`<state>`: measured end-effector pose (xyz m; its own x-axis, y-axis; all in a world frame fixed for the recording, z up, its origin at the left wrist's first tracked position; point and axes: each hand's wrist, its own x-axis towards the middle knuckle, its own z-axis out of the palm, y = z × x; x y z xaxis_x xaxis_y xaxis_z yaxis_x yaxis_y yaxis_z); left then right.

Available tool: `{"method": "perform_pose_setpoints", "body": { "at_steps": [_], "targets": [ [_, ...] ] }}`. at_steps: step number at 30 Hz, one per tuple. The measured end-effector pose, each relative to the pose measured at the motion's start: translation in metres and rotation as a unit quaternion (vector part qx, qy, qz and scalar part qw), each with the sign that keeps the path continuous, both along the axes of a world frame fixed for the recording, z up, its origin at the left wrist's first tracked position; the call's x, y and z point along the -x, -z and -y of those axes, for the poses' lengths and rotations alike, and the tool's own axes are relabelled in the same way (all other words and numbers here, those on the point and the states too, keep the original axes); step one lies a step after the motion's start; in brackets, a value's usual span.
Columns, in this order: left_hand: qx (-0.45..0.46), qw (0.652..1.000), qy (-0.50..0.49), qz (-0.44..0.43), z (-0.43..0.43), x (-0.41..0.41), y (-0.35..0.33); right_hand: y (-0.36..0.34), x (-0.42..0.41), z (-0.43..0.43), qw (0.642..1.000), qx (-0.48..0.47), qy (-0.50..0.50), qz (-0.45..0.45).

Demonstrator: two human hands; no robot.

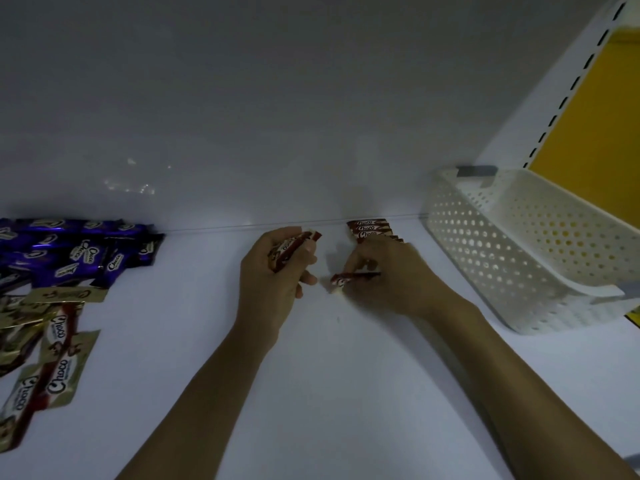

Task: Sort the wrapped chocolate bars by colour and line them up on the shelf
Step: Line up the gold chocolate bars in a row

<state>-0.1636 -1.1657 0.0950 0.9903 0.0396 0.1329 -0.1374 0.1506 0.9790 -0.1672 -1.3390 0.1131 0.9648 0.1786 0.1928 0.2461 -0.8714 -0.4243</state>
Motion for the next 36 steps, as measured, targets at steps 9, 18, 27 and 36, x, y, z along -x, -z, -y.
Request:
{"method": "perform_pose_setpoints", "body": {
  "at_steps": [9,18,27,36],
  "targets": [
    [-0.009,1.0,0.007,0.008,0.001,0.002,-0.001,0.002,-0.013,0.049,0.991,0.038,0.125,0.009],
    [-0.018,0.997,0.075,0.018,0.001,0.003,-0.002,0.006,-0.014,0.036,0.988,-0.031,0.115,0.098],
    [-0.067,0.994,0.086,0.014,0.002,0.003,0.0,-0.011,0.003,-0.006,0.906,-0.417,-0.044,-0.05],
    [-0.086,0.993,0.08,0.027,0.002,0.0,0.003,-0.006,0.001,-0.007,0.892,-0.441,-0.001,-0.095]
  ]
}}
